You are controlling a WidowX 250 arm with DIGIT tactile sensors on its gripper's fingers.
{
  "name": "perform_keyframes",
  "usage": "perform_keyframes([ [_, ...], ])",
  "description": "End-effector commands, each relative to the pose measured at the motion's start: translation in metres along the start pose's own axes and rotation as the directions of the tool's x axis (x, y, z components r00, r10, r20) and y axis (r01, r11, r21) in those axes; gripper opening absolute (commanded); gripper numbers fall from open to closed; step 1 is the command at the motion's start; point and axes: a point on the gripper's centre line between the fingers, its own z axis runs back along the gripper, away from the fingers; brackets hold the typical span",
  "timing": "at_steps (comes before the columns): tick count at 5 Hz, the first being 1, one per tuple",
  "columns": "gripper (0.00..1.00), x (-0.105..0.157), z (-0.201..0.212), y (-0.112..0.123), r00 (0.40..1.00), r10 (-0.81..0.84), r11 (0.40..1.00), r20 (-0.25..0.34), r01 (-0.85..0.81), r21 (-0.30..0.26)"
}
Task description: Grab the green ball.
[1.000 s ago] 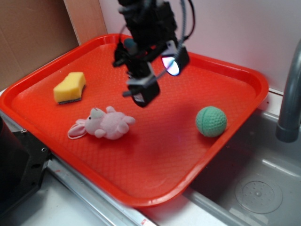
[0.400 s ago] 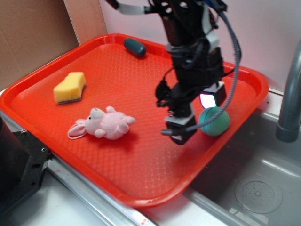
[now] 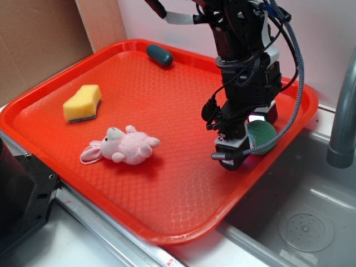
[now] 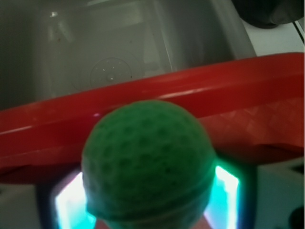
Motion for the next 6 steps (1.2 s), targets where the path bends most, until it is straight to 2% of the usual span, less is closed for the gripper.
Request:
perform_keyframes([
  [1,0.0,0.001,0.021,-0.006,0.996,0.053,0.998,0.075,-0.055,0.022],
  [2,0.0,-0.013,0.048,-0.004,0.968,0.246,0.968,0.048,-0.248,0.041],
  [3,0.0,-0.031,0.082,-0.009,0.879,0.477,0.874,0.019,-0.476,0.093],
  [4,0.0,-0.051,0.115,-0.01,0.733,0.68,0.724,-0.025,-0.665,0.183],
  [5,0.0,-0.075,0.148,-0.017,0.537,0.843,0.531,-0.024,-0.825,0.194],
  [6,0.0,-0.098,0.175,-0.035,0.313,0.95,0.304,0.008,-0.928,0.216],
])
